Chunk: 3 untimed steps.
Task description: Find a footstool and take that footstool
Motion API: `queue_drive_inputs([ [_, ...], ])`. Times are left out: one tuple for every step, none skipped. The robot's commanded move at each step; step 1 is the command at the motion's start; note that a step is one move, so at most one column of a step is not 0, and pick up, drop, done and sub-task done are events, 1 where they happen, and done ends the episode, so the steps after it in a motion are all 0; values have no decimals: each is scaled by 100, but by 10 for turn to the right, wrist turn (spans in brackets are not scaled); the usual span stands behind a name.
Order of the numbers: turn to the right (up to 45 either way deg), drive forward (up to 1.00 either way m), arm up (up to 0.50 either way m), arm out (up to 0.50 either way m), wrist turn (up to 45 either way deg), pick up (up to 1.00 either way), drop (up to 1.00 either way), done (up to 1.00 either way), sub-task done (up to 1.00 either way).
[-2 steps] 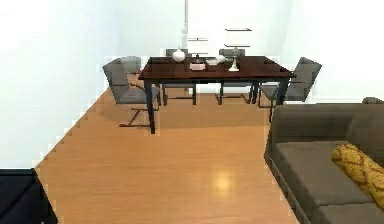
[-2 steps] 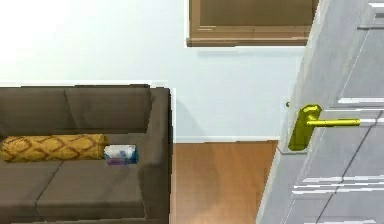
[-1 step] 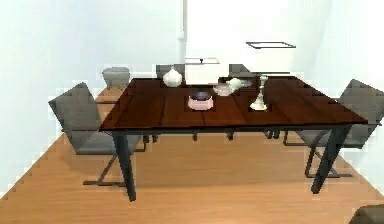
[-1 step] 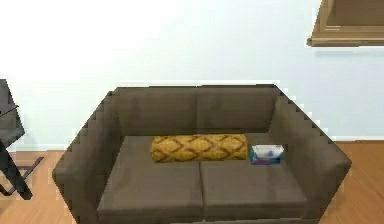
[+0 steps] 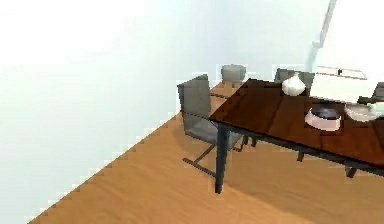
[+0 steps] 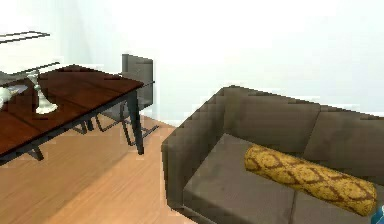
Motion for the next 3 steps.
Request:
queue_drive_inputs([
  [0,5,0,0,0,0,0,0,0],
  [-420,0,0,0,0,0,0,0,0],
  [0,30,0,0,0,0,0,0,0],
])
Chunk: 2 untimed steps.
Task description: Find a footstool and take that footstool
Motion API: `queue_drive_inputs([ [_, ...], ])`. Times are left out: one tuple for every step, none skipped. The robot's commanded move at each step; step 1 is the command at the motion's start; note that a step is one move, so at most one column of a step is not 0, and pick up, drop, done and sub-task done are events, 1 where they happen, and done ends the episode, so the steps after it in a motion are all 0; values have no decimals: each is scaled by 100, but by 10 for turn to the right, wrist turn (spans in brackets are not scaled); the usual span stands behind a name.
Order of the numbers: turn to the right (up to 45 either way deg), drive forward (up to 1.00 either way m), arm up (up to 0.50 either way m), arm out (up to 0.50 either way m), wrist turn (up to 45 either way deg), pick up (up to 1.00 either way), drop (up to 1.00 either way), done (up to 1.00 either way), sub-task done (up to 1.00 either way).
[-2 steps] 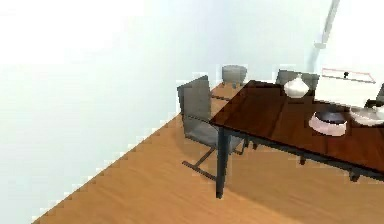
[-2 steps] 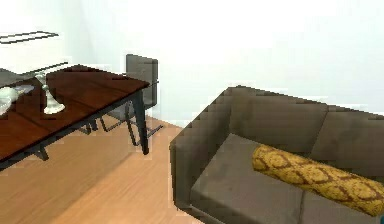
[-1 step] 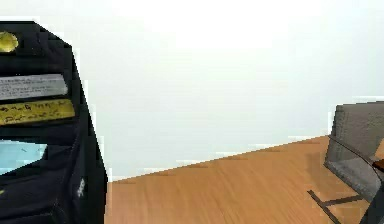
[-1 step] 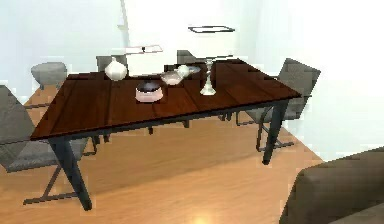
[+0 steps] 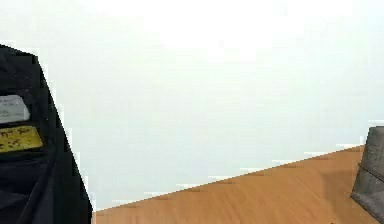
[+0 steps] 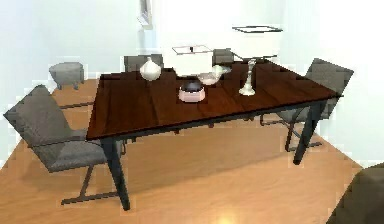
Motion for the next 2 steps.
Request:
queue_drive_inputs([
  [330,0,0,0,0,0,0,0,0],
  [0,100,0,0,0,0,0,0,0],
])
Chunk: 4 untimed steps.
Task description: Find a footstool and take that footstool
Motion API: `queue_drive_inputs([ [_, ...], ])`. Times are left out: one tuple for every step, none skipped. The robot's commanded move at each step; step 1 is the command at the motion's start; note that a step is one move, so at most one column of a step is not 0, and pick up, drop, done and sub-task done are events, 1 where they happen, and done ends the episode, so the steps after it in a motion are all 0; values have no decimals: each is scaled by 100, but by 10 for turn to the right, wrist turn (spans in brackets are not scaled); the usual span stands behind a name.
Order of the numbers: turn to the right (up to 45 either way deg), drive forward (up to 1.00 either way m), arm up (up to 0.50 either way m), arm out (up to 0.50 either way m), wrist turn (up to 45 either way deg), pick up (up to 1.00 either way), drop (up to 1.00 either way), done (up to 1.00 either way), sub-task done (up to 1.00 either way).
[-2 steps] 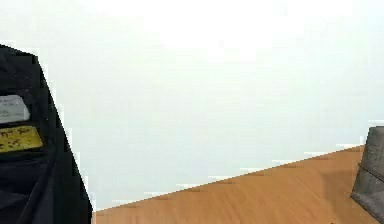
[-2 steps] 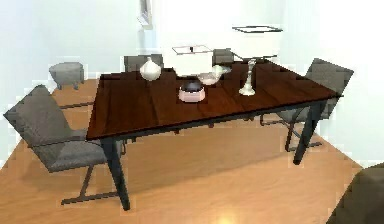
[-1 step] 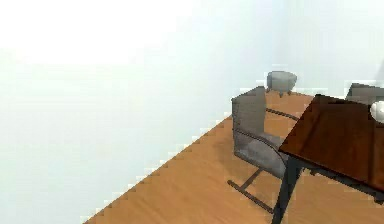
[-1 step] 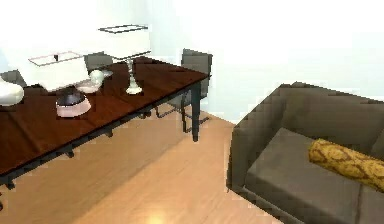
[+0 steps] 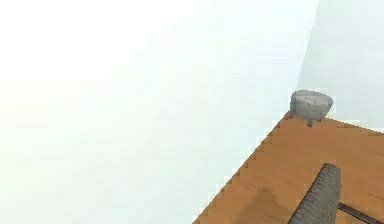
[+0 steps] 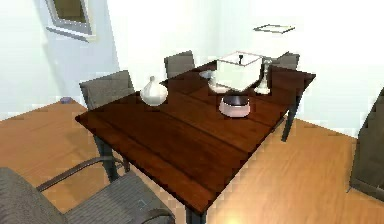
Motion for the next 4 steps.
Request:
queue_drive_inputs([
  [0,45,0,0,0,0,0,0,0],
  [390,0,0,0,0,0,0,0,0],
  [0,30,0,0,0,0,0,0,0],
  [0,100,0,0,0,0,0,0,0],
])
